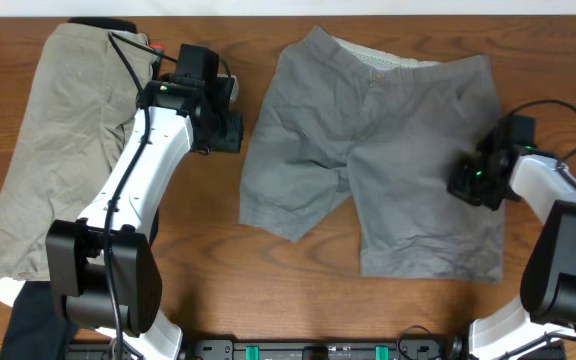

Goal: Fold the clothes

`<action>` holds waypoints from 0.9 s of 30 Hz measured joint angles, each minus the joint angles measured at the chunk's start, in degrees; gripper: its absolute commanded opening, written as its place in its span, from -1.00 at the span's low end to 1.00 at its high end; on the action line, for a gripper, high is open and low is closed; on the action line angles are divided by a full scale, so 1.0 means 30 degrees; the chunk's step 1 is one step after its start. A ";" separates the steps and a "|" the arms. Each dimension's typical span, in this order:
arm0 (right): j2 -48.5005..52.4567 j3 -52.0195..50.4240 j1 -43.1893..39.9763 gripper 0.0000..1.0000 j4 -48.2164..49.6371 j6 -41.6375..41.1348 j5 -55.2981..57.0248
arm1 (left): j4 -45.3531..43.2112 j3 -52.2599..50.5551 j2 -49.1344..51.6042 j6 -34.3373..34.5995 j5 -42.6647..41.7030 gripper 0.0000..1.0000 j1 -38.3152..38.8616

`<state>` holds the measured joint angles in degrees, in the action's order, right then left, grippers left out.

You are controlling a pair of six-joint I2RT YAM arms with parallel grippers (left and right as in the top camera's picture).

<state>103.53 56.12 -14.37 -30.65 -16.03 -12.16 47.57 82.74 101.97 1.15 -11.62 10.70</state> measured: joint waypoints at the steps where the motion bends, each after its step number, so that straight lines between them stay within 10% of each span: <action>1: 0.0226 0.0044 -0.0386 -0.81 0.1100 -0.0022 -0.0117 | -0.0051 0.0000 0.0000 0.0015 0.0007 -0.12 0.0000; 13: 0.5829 0.3300 -0.1486 -0.46 1.3413 0.0044 -0.0066 | -0.2018 0.0000 0.0036 0.0051 0.0022 -0.12 0.0794; 21: 0.7002 0.9901 -0.1450 0.46 0.4772 0.0831 -0.1639 | -0.7555 0.0000 0.1115 -0.0459 -0.0015 0.25 0.2186; 27: 0.6084 1.4564 -0.0838 0.63 -0.2463 0.2798 -0.2135 | -1.1030 0.0029 0.3045 -0.0758 -0.0510 0.30 0.2186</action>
<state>121.78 99.81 -16.88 -38.04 -7.64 -18.57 14.48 82.83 111.11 -1.13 -13.15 17.26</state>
